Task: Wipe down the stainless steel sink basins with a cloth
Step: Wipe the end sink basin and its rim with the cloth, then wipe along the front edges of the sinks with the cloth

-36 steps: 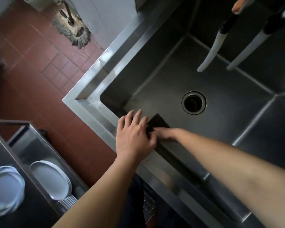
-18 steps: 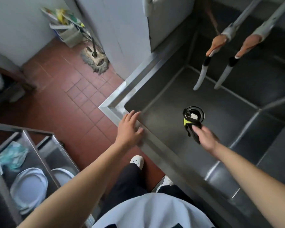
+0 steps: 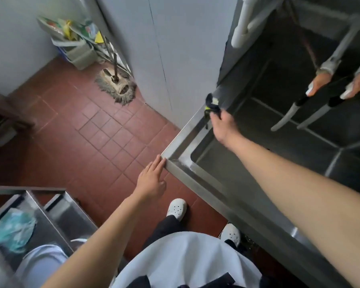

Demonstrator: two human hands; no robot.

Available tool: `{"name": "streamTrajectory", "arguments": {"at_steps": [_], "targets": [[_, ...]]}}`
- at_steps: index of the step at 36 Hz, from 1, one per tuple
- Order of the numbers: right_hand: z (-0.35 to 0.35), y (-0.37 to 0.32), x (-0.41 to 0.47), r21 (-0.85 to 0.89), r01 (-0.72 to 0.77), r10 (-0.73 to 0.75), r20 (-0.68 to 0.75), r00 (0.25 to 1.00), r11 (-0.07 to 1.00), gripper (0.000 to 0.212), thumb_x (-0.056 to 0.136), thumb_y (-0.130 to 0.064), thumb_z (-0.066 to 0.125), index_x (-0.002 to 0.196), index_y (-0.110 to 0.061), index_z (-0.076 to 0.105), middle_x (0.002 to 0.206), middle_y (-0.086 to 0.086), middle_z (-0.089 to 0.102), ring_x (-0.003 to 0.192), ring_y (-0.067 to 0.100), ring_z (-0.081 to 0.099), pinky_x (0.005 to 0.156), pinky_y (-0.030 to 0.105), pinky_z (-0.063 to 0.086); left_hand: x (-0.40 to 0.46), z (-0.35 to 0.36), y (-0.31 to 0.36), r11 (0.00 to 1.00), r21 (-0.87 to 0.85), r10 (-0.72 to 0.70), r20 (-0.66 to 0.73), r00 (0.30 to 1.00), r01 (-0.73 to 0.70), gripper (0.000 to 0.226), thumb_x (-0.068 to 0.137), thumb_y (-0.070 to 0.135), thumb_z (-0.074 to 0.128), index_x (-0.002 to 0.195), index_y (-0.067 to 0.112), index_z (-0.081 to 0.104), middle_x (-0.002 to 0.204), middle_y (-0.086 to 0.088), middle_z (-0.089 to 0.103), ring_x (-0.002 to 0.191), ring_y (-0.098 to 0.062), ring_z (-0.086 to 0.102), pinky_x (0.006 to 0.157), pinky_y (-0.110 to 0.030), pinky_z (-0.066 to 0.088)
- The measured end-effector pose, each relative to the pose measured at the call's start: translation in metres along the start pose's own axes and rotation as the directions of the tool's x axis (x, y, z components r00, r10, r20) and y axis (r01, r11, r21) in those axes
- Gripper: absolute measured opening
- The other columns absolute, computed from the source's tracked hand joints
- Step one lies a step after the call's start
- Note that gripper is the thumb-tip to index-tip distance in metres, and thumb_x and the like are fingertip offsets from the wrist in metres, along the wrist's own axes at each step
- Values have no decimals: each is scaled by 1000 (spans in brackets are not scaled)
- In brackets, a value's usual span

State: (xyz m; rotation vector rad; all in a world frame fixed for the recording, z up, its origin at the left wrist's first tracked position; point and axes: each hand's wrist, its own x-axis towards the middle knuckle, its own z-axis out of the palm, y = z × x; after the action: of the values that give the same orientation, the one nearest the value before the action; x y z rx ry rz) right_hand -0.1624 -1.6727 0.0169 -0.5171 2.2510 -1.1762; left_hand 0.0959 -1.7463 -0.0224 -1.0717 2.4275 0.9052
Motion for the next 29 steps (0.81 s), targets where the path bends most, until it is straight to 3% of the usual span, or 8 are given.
{"name": "streamTrajectory", "arguments": {"at_steps": [2,4,8,12,16,21,25,29], "targets": [[46,1,-2,-165,-7,36,171,985,986,37,101,-28,44,135,-17,54,138,15,52,135,33,41,108,25,34,-2,-14,-5,989,-144,13,25,1000,-9,80,81,-2,50,153,24,29,163,7,14,150,-16,11,122,-36,12],[83,7,-18,-451,6,109,229,967,893,45,102,-40,38,147,-35,39,164,-2,17,152,28,7,121,47,12,-8,-29,-10,955,-297,2,0,1000,-2,77,79,-9,46,149,22,37,159,4,27,148,-14,19,121,-30,14],[127,15,-75,-617,133,32,250,968,776,49,99,-49,36,148,-44,32,166,-11,2,152,23,-9,119,56,1,-12,-59,-25,912,-410,-84,-104,991,34,69,81,-8,44,141,25,47,150,1,43,134,-19,43,110,-39,38],[137,28,-128,-690,304,-20,386,922,657,59,99,-40,38,153,-44,16,166,-8,-4,152,25,-11,119,55,-6,-2,-73,-30,909,-416,-48,-114,992,-4,63,84,-6,46,140,24,50,146,-1,48,135,-18,42,110,-38,38],[113,33,-133,-646,386,-63,463,884,659,53,100,-39,37,152,-44,25,166,-9,2,152,22,-7,121,51,-7,14,-75,-18,941,-249,202,-123,972,-228,58,85,-3,51,138,20,53,141,-2,54,129,-28,49,110,-37,37],[68,52,-156,-666,423,-24,520,854,614,51,99,-37,38,149,-45,32,165,-13,7,153,18,-5,121,51,-5,25,-53,8,797,118,586,93,805,-593,62,87,5,54,147,18,43,154,-4,39,145,-29,28,120,-42,21],[38,75,-191,-653,281,32,423,905,704,52,98,-37,42,148,-48,32,164,-17,4,153,17,-5,121,52,-5,17,-18,30,590,362,576,437,691,-722,77,88,24,49,156,30,13,164,8,8,151,-25,1,122,-41,3],[8,101,-226,-655,153,112,344,932,740,54,96,-56,42,148,-50,30,164,-16,2,152,14,-7,121,51,-6,-4,12,53,462,415,597,508,621,-784,84,87,27,48,156,32,2,164,10,-1,151,-25,-1,122,-39,-1]]}}
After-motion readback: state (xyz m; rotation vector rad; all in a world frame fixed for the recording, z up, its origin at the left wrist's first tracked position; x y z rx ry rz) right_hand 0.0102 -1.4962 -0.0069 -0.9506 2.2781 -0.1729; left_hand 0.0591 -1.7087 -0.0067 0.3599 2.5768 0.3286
